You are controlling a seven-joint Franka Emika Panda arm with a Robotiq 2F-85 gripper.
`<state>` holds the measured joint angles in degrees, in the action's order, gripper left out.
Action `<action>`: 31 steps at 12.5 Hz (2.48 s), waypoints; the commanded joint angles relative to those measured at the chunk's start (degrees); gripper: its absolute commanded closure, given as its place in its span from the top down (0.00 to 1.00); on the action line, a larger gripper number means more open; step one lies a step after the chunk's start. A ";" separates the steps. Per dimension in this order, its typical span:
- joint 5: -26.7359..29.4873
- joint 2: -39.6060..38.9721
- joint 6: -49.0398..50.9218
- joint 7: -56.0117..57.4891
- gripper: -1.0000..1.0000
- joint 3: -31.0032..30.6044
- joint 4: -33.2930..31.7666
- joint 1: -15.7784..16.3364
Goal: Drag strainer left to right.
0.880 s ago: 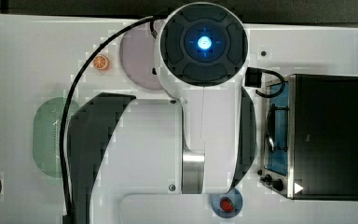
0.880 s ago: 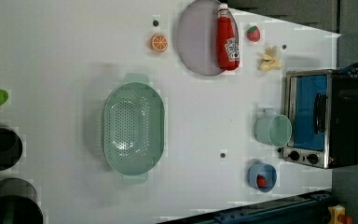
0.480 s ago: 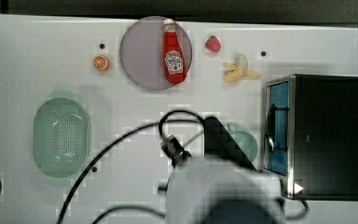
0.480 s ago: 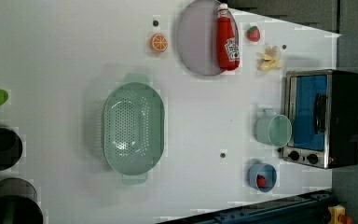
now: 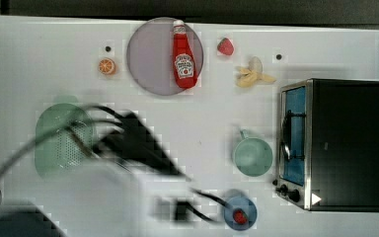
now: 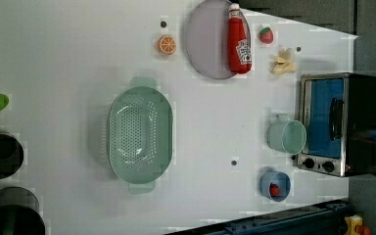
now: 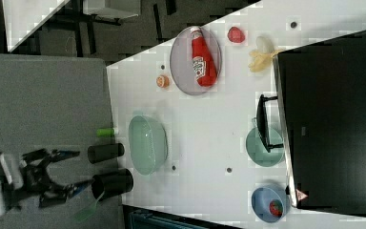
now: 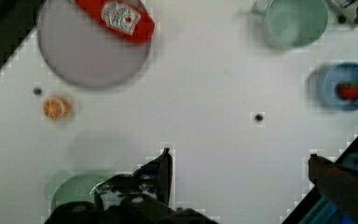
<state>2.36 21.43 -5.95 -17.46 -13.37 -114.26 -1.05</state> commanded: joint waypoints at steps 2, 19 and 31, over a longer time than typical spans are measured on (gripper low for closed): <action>0.70 -10.73 -9.41 -24.72 1.00 -12.36 -1.80 3.25; -9.72 -51.97 -49.10 -63.88 1.00 -15.68 -5.34 6.55; -12.98 -51.66 -50.50 -63.34 1.00 -7.56 -8.23 9.34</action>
<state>-11.30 -33.15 -57.97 -79.06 -21.19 -122.09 8.16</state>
